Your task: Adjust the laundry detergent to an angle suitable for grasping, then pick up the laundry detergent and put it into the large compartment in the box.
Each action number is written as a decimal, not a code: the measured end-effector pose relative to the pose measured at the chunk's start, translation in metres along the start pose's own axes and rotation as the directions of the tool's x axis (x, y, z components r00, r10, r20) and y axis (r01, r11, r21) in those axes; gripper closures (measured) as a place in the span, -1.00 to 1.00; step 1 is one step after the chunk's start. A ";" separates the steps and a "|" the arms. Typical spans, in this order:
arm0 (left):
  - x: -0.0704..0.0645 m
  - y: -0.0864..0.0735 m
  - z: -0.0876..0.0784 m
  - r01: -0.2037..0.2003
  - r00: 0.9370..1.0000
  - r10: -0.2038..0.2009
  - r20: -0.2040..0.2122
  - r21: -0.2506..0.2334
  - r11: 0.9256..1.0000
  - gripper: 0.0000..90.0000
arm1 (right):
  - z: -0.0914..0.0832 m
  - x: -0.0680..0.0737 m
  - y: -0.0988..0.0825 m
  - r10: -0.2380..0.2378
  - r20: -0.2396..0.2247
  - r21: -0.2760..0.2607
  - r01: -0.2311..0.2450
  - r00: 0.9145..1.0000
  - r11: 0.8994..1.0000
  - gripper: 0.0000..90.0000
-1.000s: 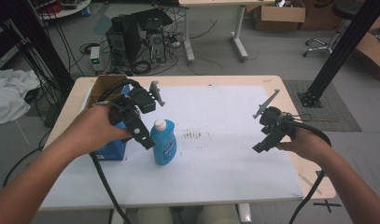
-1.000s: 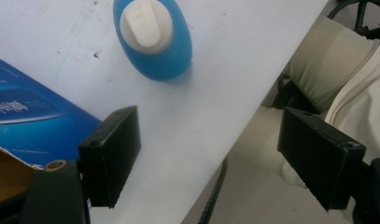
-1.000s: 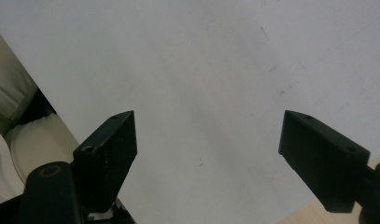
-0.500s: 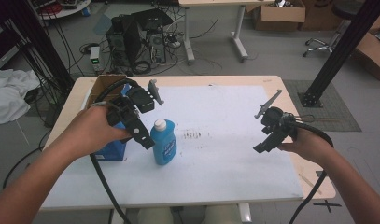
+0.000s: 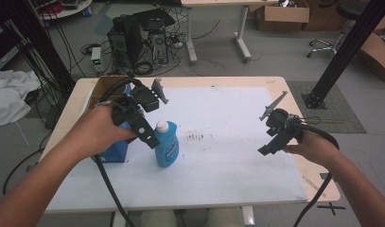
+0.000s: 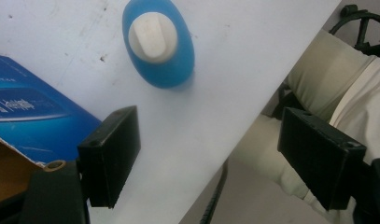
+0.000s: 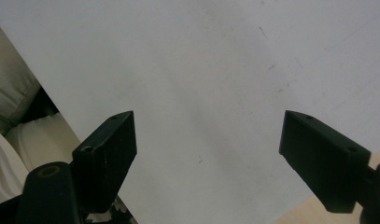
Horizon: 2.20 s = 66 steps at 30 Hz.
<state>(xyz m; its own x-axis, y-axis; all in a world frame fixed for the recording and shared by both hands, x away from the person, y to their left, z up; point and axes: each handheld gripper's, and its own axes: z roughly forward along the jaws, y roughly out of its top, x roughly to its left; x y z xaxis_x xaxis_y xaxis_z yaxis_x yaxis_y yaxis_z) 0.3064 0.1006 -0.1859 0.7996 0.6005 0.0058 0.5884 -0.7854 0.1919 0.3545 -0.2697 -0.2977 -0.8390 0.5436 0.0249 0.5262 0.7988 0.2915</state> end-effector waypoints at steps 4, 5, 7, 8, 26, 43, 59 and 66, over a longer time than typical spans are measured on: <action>-0.001 0.000 0.000 0.001 1.000 -0.001 -0.001 0.003 1.000 -0.51 | -0.003 0.000 -0.001 -0.001 -0.001 -0.011 0.001 1.000 1.000 -0.58; -0.002 0.000 0.001 0.002 1.000 -0.002 -0.001 0.006 1.000 -0.51 | -0.003 -0.001 -0.001 0.001 0.002 -0.012 -0.001 1.000 1.000 -0.58; -0.003 0.000 0.001 0.001 1.000 -0.001 -0.002 0.008 1.000 -0.52 | -0.003 -0.001 -0.001 0.002 0.003 -0.017 -0.002 1.000 1.000 -0.59; -0.003 0.000 0.001 0.000 1.000 0.000 -0.003 0.006 1.000 -0.52 | -0.003 -0.001 -0.001 0.001 0.002 -0.018 -0.001 1.000 1.000 -0.59; -0.005 0.000 0.000 0.073 0.997 -0.074 -0.021 -0.017 0.997 -0.52 | -0.001 0.002 -0.003 -0.012 0.005 -0.019 0.012 1.000 1.000 -0.59; 0.008 0.012 -0.001 0.258 0.962 -0.260 -0.082 -0.034 0.966 -0.52 | 0.003 -0.001 -0.003 -0.011 0.007 -0.025 0.011 1.000 1.000 -0.59; 0.021 0.038 0.007 0.336 0.937 -0.339 -0.080 -0.050 0.940 -0.52 | 0.005 -0.007 -0.001 -0.018 0.008 -0.024 0.018 1.000 1.000 -0.58; 0.025 0.045 0.018 0.335 0.939 -0.336 -0.076 -0.028 0.942 -0.52 | 0.004 -0.011 -0.005 -0.009 0.013 -0.030 0.010 1.000 1.000 -0.58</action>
<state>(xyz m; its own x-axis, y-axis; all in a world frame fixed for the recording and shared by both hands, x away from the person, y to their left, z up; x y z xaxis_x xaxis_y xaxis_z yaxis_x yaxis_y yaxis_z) 0.3546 0.0775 -0.1952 0.5437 0.8391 0.0155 0.8187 -0.5343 0.2105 0.3623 -0.2783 -0.3034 -0.8419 0.5395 0.0097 0.5138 0.7960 0.3199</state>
